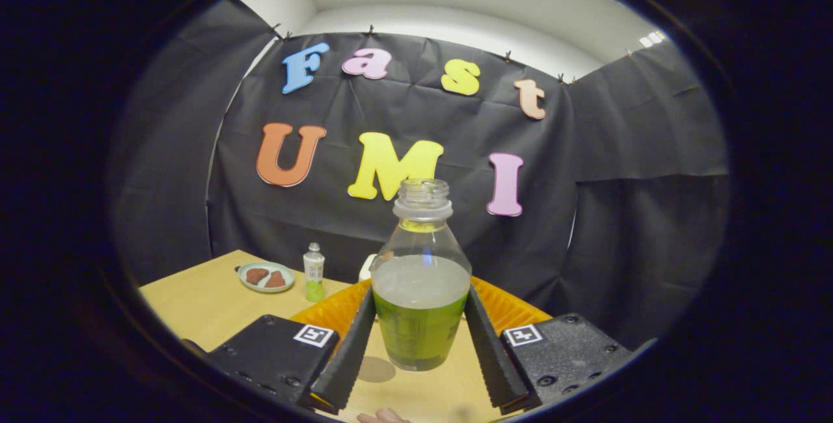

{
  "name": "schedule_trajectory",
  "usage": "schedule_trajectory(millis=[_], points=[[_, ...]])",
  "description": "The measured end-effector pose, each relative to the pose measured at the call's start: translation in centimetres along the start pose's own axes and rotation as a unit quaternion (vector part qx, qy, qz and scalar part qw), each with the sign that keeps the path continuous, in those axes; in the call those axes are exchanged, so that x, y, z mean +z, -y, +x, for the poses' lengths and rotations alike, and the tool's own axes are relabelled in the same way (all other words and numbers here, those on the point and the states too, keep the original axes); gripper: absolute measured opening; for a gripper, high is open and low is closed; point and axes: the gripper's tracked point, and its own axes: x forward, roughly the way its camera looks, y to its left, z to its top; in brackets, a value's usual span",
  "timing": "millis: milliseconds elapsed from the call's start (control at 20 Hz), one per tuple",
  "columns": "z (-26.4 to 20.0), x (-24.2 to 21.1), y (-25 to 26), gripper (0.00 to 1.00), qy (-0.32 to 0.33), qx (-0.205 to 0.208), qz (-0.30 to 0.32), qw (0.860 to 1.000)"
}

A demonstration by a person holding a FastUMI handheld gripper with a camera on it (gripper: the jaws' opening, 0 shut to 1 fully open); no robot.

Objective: Take the bottle from table, then pour the juice into the cup, finally place the bottle on the coaster

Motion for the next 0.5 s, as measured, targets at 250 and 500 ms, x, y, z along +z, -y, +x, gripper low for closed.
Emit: schedule_trajectory(millis=[250,500], points=[[2.3,-2.9,-1.3,0.81,0.002,0.004,0.023,1.0],[5.6,-8.6,-3.8,0.81,-0.042,0.043,0.031,0.998]])
